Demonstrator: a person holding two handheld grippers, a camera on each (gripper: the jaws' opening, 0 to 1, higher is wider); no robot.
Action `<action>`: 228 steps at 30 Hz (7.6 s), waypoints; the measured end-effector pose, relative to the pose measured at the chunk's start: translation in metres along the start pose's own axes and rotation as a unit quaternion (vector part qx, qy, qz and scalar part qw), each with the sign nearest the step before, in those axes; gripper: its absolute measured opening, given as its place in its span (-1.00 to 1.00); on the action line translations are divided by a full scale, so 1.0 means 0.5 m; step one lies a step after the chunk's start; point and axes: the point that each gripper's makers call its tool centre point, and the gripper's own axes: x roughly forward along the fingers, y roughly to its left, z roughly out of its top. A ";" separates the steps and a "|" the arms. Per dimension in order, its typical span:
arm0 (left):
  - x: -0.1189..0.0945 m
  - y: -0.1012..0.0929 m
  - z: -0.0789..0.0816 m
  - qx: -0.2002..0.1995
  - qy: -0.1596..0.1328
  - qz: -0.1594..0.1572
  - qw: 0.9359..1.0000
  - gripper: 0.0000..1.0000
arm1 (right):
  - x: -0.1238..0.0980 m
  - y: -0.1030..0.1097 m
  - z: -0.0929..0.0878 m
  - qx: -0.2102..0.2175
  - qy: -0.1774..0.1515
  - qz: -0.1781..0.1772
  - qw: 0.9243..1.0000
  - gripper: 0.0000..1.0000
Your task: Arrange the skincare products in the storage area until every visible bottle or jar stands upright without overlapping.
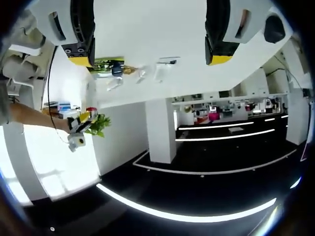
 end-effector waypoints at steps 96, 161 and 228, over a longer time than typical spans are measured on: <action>-0.009 0.022 0.018 -0.018 -0.018 -0.003 1.000 0.90 | 0.144 -0.321 -0.038 0.170 -0.100 -0.446 0.873 -0.43; -0.025 0.013 0.039 -0.022 -0.038 -0.008 0.999 0.90 | 0.196 -0.343 -0.133 0.200 -0.044 -0.499 0.842 -0.41; 0.531 0.114 0.059 0.006 0.072 0.043 0.996 0.77 | 0.130 -0.175 -0.119 0.144 -0.136 -0.372 0.907 0.40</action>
